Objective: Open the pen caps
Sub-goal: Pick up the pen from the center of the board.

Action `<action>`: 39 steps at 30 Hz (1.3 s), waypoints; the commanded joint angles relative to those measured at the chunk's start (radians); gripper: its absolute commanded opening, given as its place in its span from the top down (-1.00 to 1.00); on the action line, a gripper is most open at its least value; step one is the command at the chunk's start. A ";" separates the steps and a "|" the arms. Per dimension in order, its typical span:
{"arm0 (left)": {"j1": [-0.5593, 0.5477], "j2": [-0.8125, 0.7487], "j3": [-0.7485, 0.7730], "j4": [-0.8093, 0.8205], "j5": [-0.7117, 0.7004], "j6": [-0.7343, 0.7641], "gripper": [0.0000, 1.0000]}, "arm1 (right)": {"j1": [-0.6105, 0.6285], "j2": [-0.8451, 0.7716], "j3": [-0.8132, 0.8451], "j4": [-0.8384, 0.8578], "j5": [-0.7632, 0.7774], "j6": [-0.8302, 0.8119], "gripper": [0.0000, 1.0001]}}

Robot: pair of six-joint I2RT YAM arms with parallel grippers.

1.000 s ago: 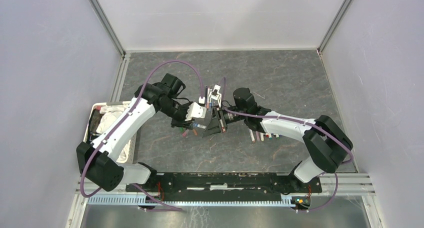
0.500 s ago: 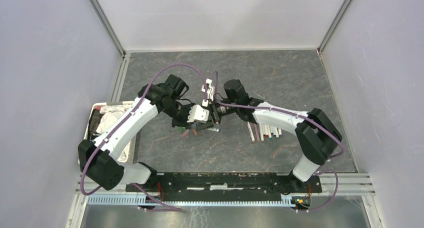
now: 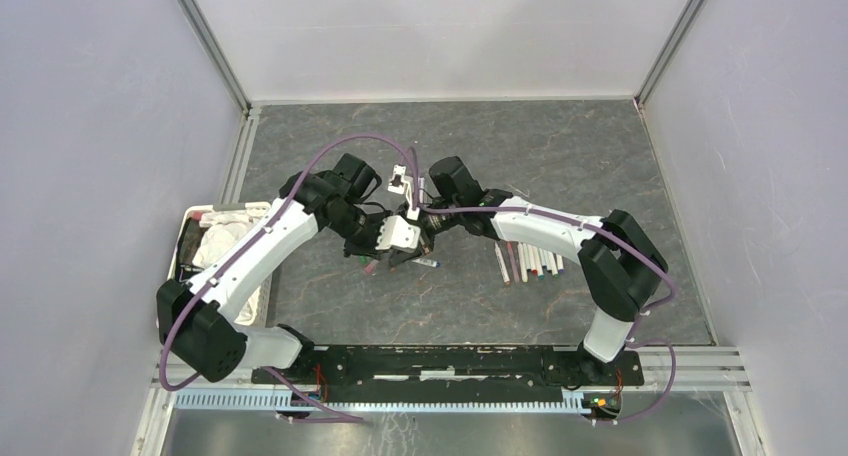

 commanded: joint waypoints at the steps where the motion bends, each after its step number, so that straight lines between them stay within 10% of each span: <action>1: 0.003 -0.010 0.005 0.027 -0.029 0.018 0.96 | -0.002 -0.026 -0.004 -0.108 0.039 -0.090 0.89; 7: 0.003 -0.013 0.000 0.028 -0.037 0.018 0.96 | -0.012 -0.045 -0.001 -0.181 0.054 -0.154 0.42; 17: 0.003 -0.017 -0.002 0.026 -0.023 0.025 0.95 | -0.029 -0.065 -0.033 -0.043 0.030 -0.047 0.71; 25: -0.012 -0.010 -0.010 0.024 -0.008 0.012 0.95 | -0.013 -0.014 0.035 -0.018 0.015 -0.016 0.49; 30: -0.011 -0.015 -0.024 0.025 -0.020 0.016 0.94 | -0.012 -0.023 0.019 -0.025 0.023 -0.031 0.79; 35: -0.012 -0.013 -0.023 0.049 0.032 -0.037 0.21 | -0.012 -0.049 -0.003 0.004 0.058 -0.022 1.00; 39: -0.011 -0.001 -0.010 0.056 0.094 -0.087 0.16 | -0.012 -0.072 -0.020 0.017 0.088 -0.028 1.00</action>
